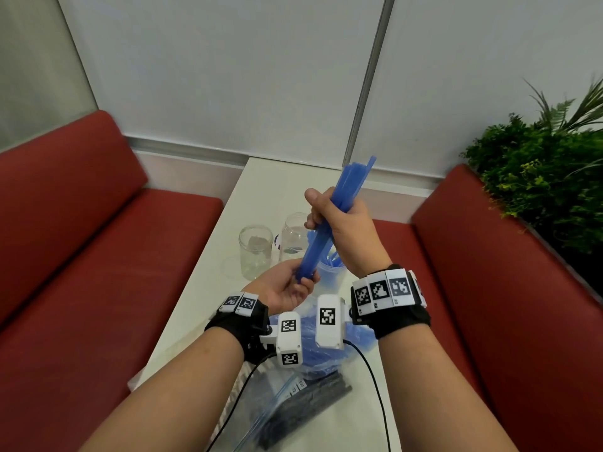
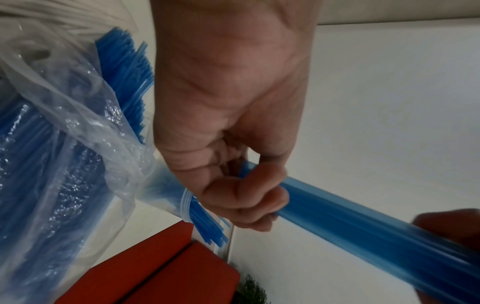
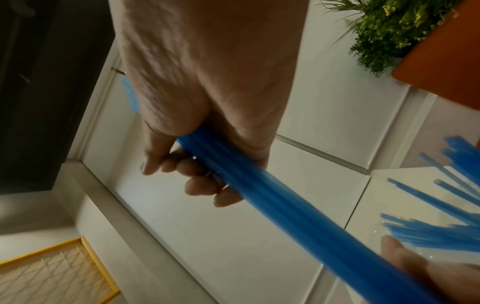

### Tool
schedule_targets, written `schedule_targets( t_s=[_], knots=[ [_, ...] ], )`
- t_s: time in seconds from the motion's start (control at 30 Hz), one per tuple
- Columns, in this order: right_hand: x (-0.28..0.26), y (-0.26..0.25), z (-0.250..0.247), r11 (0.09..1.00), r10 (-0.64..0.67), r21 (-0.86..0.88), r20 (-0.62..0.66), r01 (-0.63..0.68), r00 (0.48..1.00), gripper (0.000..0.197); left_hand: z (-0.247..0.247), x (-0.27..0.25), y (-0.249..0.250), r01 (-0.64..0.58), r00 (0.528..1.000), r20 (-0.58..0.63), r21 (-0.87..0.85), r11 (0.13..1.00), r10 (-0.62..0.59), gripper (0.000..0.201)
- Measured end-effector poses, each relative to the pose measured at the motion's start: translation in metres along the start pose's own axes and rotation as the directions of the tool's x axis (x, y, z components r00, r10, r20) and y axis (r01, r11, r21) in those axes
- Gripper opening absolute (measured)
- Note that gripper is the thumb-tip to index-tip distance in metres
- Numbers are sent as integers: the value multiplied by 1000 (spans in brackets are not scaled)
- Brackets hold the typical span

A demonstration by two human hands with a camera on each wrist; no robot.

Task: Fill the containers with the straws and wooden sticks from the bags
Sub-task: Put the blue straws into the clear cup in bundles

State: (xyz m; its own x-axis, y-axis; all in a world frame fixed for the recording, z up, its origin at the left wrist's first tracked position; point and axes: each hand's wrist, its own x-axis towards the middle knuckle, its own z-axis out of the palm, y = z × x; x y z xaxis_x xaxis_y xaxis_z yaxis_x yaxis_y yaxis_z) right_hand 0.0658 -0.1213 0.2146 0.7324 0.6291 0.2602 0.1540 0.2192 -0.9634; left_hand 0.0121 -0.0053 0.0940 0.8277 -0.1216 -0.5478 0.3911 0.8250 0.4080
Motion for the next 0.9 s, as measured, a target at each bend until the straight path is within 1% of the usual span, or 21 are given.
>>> schedule_targets(
  t_s=[0.07,0.13,0.27,0.33,0.4,0.47,0.53,0.6,0.67,0.73,0.8,0.87,0.9],
  knots=[
    [3,-2,0,999,-4,37,19,4,1000,29,-2,-1,1,-6,1000,22,-4,1000,6,25],
    [4,1,1,999,13,29,27,-14,1000,28,-3,-3,2,-4,999,32,6,1000,4,21],
    [0,9,4,997,73,-29,44,-71,996,35,-3,-3,2,24,999,24,56,998,-25,22],
    [-1,8,3,995,81,-65,79,-76,994,35,-5,-2,2,10,1000,2,76,997,-11,17],
    [1,1,1,995,59,-84,107,-50,993,31,-9,-1,5,-24,999,-38,75,997,27,15],
    [7,-9,-2,993,37,-114,100,-26,994,31,-14,-1,9,-47,996,-70,46,998,51,16],
    [11,-13,-3,988,37,-153,89,-23,995,34,-18,0,13,-54,996,-76,17,998,55,20],
    [12,-9,-2,988,69,-143,86,-56,994,37,-20,2,16,-51,997,-59,18,999,52,21],
    [11,1,-2,984,110,-147,88,-96,990,35,-23,6,15,-71,995,-65,42,997,74,21],
    [10,10,-8,962,161,-236,97,-135,982,26,-31,11,13,-115,986,-113,48,992,120,20],
    [12,16,-19,920,242,-346,131,-185,961,18,-41,15,12,-139,977,-153,60,988,147,19],
    [18,19,-31,884,312,-409,151,-228,938,18,-48,18,12,-155,972,-163,97,983,169,20],
    [22,19,-36,877,323,-420,151,-235,934,17,-49,20,14,-172,968,-165,110,979,189,22]
  ],
)
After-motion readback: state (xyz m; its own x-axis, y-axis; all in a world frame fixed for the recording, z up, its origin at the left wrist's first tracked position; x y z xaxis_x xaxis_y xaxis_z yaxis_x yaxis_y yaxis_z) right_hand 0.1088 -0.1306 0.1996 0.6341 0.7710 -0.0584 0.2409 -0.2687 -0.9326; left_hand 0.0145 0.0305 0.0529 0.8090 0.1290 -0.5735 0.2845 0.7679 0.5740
